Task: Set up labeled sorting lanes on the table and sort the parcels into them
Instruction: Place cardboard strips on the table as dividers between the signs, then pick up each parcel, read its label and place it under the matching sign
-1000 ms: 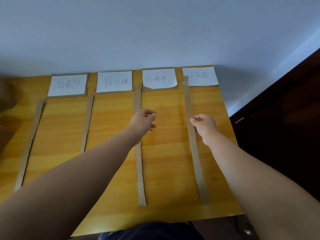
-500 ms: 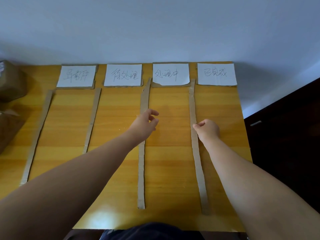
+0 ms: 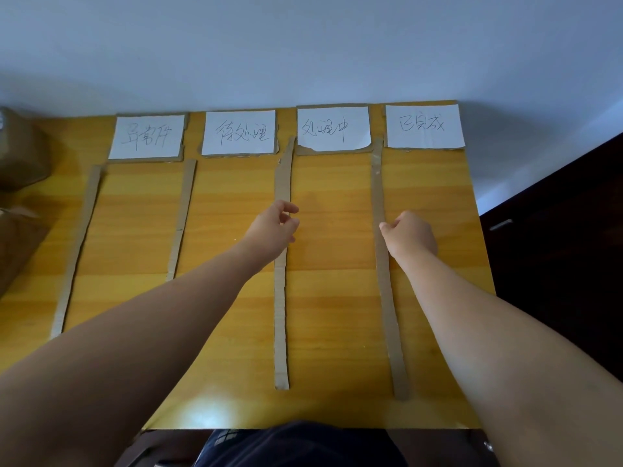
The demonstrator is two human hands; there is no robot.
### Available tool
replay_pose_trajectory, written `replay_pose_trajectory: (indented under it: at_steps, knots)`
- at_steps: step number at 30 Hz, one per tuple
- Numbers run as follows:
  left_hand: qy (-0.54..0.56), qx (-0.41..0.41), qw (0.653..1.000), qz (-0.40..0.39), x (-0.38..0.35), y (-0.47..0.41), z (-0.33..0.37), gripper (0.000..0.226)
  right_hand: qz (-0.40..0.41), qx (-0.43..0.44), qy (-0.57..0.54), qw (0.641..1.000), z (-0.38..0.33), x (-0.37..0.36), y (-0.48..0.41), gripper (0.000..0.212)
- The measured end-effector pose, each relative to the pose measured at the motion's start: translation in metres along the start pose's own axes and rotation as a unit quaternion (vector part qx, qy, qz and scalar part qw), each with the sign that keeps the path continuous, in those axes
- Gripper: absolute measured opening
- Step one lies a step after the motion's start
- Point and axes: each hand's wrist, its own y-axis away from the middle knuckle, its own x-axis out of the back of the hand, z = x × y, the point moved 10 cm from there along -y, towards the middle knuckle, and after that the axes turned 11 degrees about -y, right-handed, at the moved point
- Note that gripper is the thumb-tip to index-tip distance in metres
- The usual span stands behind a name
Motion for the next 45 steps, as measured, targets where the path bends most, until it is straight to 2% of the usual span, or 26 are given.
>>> replay_pose_trajectory:
  at_steps: [8,12,15,22,31,40,45]
  knots:
    - [0.024,-0.036,0.999,0.023,0.040,0.023,-0.016,0.023,0.035,0.040,-0.014,0.998,-0.029,0.014,0.040,0.021]
    - [0.017,-0.057,0.997,0.042,0.082,0.046,-0.038,0.026,0.029,0.059,-0.039,0.997,-0.070,0.004,0.084,0.033]
    - [0.001,-0.070,0.995,0.064,0.128,0.069,-0.066,0.027,0.013,0.085,-0.066,0.994,-0.114,-0.014,0.129,0.023]
    - [-0.147,-0.101,0.978,0.105,0.237,0.128,-0.161,0.032,-0.001,0.141,-0.113,0.984,-0.204,-0.092,0.222,0.019]
    - [-0.187,-0.072,0.965,0.170,0.339,0.172,-0.259,0.032,-0.051,0.210,-0.105,0.971,-0.303,-0.171,0.307,0.020]
    - [-0.158,0.000,0.961,0.228,0.403,0.179,-0.329,0.034,-0.127,0.270,-0.083,0.951,-0.370,-0.219,0.332,0.022]
    - [-0.165,0.007,0.960,0.225,0.428,0.176,-0.365,0.034,-0.161,0.285,-0.098,0.940,-0.401,-0.246,0.347,0.020]
